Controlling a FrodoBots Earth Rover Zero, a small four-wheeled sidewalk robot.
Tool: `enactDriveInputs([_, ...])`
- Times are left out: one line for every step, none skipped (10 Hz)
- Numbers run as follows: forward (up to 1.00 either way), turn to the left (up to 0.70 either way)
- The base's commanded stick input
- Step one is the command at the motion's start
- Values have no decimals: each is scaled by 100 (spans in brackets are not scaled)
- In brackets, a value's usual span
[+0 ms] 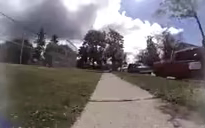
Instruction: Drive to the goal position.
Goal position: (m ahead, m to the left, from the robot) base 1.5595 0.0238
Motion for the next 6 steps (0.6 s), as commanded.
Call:
enactDriveInputs([70,18])
enactDriveInputs([70,15])
enactDriveInputs([70,12])
enactDriveInputs([70,10])
enactDriveInputs([70,7])
enactDriveInputs([70,5])
